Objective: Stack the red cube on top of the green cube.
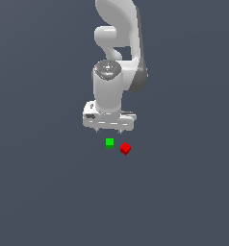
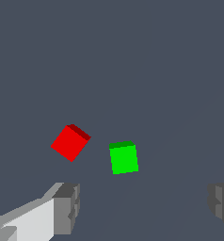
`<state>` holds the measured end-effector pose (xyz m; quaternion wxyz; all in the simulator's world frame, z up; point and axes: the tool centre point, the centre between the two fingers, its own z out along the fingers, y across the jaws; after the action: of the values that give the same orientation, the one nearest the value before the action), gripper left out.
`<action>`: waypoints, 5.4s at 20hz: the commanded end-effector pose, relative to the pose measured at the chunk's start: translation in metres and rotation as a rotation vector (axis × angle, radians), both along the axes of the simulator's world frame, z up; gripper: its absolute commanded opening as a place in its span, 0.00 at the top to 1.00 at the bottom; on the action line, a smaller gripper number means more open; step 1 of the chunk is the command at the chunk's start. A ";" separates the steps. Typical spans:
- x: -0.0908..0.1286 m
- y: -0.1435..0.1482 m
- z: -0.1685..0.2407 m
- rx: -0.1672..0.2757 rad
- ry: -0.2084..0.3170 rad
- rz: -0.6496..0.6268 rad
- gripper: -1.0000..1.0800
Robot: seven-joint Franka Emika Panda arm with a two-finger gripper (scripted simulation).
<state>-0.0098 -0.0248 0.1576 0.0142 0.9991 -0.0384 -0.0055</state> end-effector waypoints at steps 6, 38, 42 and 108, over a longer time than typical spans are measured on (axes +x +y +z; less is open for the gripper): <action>-0.002 0.015 -0.016 0.004 -0.003 -0.115 0.04; 0.016 0.081 -0.088 0.023 -0.021 -0.641 0.04; 0.015 0.081 -0.090 0.023 -0.020 -0.637 0.04; -0.009 0.021 -0.080 0.023 -0.021 -0.642 1.00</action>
<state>-0.0148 0.0059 0.0836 0.0002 0.9362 -0.3516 0.0000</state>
